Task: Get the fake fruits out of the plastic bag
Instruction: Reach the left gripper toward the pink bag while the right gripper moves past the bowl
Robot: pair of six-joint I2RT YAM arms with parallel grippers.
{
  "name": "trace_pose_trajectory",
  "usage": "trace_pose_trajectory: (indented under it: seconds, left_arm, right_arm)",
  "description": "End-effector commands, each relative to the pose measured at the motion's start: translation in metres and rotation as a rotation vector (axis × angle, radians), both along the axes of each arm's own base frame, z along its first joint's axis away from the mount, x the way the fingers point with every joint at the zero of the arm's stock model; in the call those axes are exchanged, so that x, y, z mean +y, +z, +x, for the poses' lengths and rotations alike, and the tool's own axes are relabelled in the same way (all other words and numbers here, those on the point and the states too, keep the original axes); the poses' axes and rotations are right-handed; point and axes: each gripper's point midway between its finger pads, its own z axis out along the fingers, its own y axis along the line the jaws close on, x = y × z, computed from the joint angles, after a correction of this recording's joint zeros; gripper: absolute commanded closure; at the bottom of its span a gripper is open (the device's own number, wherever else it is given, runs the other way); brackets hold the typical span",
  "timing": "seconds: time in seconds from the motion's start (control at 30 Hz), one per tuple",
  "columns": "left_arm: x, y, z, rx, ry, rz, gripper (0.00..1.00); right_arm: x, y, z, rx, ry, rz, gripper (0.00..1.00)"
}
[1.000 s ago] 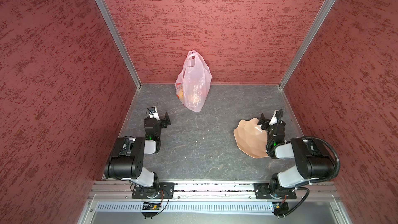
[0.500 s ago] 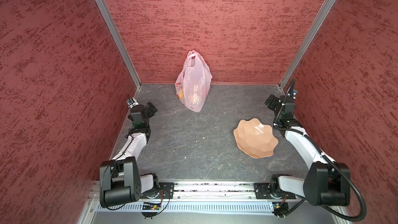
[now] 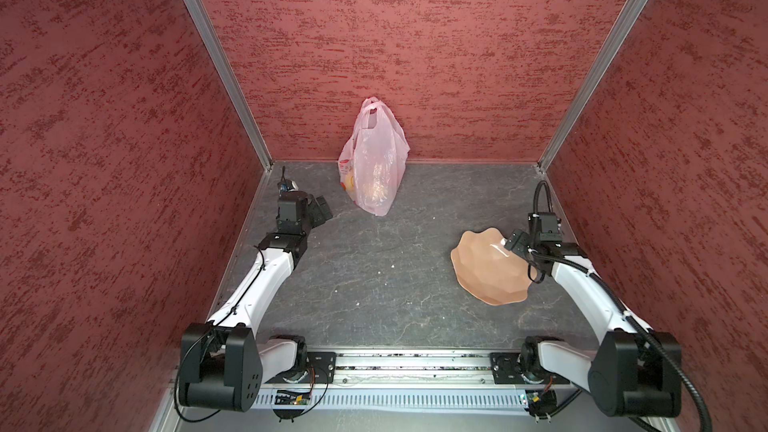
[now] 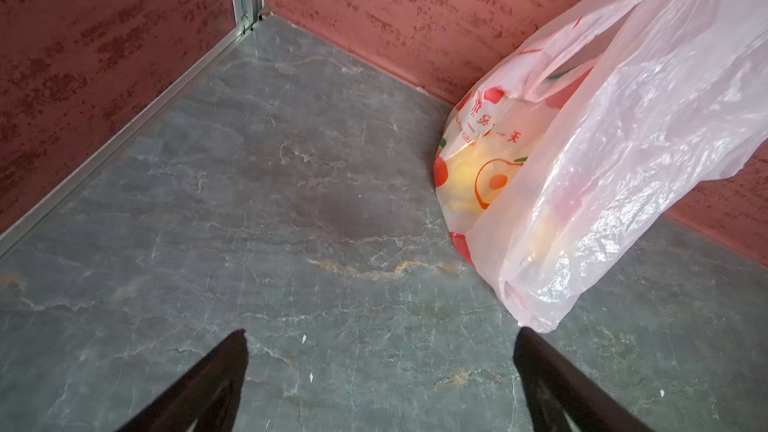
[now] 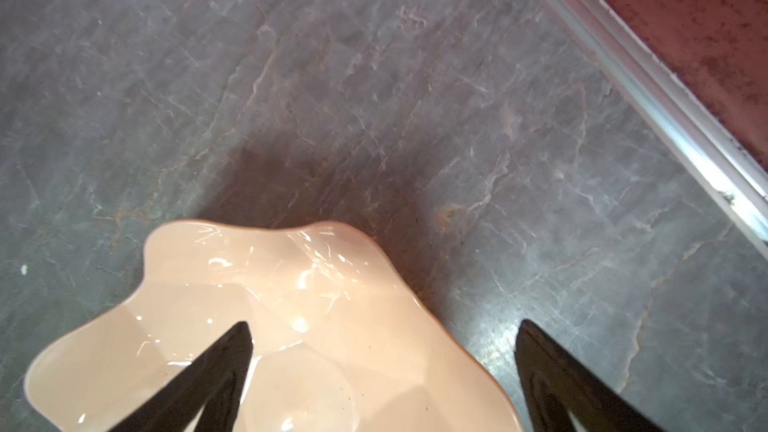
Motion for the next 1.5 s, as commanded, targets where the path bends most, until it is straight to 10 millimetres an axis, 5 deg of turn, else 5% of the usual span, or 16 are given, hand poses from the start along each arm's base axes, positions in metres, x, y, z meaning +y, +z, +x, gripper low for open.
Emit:
trace_pose_trajectory:
  seconds: [0.0,0.4,0.7,0.9,1.07,1.2,1.47]
  left_arm:
    - [-0.001,0.0,-0.004,0.028,-0.001,0.026,0.0]
    - [-0.004,-0.001,-0.011,0.036,0.002,0.046,0.01]
    - [-0.013,-0.003,-0.002,0.038,-0.018,0.016,0.0]
    - [-0.024,0.004,0.004,0.025,-0.042,0.0,0.01]
    - [-0.038,0.017,0.01,-0.001,-0.085,-0.019,0.01]
    - [-0.048,0.027,0.021,-0.029,-0.12,-0.046,0.0]
    - [-0.093,0.057,0.082,-0.081,-0.349,-0.062,0.0]
  right_arm:
    - [0.004,-0.016,-0.005,0.029,-0.022,0.044,0.01]
    - [0.025,-0.048,0.004,0.038,0.062,0.14,0.08]
    - [0.06,-0.046,0.013,-0.011,0.183,0.233,0.36]
    - [0.102,-0.052,0.022,-0.018,0.302,0.258,0.48]
    - [0.13,-0.059,0.021,0.002,0.366,0.249,0.48]
    - [0.135,-0.055,0.019,-0.008,0.36,0.24,0.34]
    - [0.119,0.008,0.016,-0.134,0.326,0.178,0.17]
